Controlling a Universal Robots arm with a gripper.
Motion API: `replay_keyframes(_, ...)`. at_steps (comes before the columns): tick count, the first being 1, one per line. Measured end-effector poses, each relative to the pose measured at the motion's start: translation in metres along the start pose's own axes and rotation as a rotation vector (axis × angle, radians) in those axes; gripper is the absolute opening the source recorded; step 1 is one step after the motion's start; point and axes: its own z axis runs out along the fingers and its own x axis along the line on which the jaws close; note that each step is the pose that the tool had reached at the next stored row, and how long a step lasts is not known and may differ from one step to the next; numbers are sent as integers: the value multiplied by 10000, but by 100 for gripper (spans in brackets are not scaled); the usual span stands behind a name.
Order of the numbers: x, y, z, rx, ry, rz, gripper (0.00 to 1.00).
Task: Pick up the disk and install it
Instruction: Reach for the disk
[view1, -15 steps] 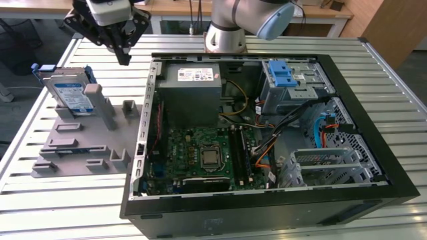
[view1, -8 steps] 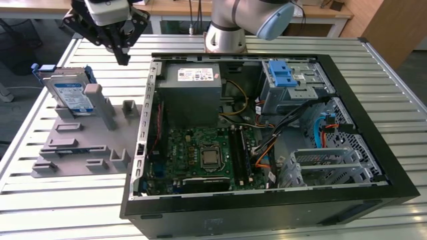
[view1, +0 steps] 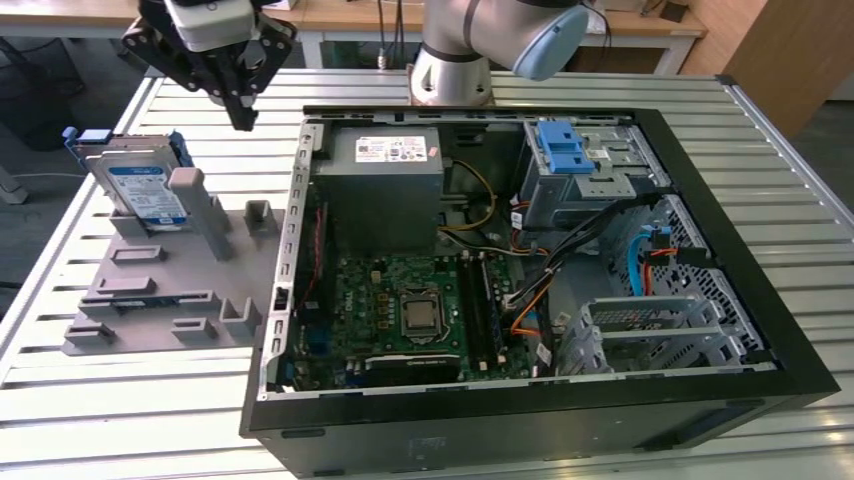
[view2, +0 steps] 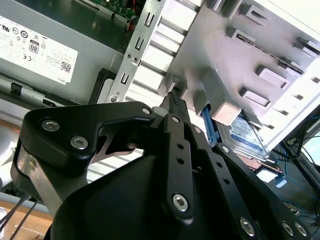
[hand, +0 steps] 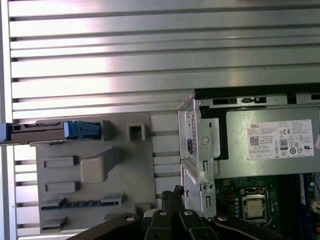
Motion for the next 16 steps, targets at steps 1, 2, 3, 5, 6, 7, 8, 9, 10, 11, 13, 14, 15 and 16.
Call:
replay_keyframes(1, 2, 0, 0, 0, 0, 0, 11)
replay_keyframes(2, 4, 0, 0, 0, 0, 0, 11)
replay_keyframes(3, 6, 0, 0, 0, 0, 0, 11)
replay_keyframes(5, 13, -1, 0, 0, 0, 0, 11)
replay_keyframes(6, 19, -1, -1, 0, 0, 0, 11)
replay_keyframes(7, 21, -2, -1, 0, 0, 0, 11)
replay_keyframes(8, 23, -2, -1, 0, 0, 0, 11)
replay_keyframes(9, 25, -2, -1, 0, 0, 0, 11)
replay_keyframes(10, 26, -2, -1, 0, 0, 0, 11)
replay_keyframes(11, 28, -2, -1, 0, 0, 0, 11)
replay_keyframes(13, 32, -2, -1, 0, 0, 0, 11)
replay_keyframes(14, 34, -2, -1, 0, 0, 0, 11)
replay_keyframes(15, 35, -3, -1, 0, 0, 0, 11)
replay_keyframes(16, 38, -3, -1, 0, 0, 0, 11)
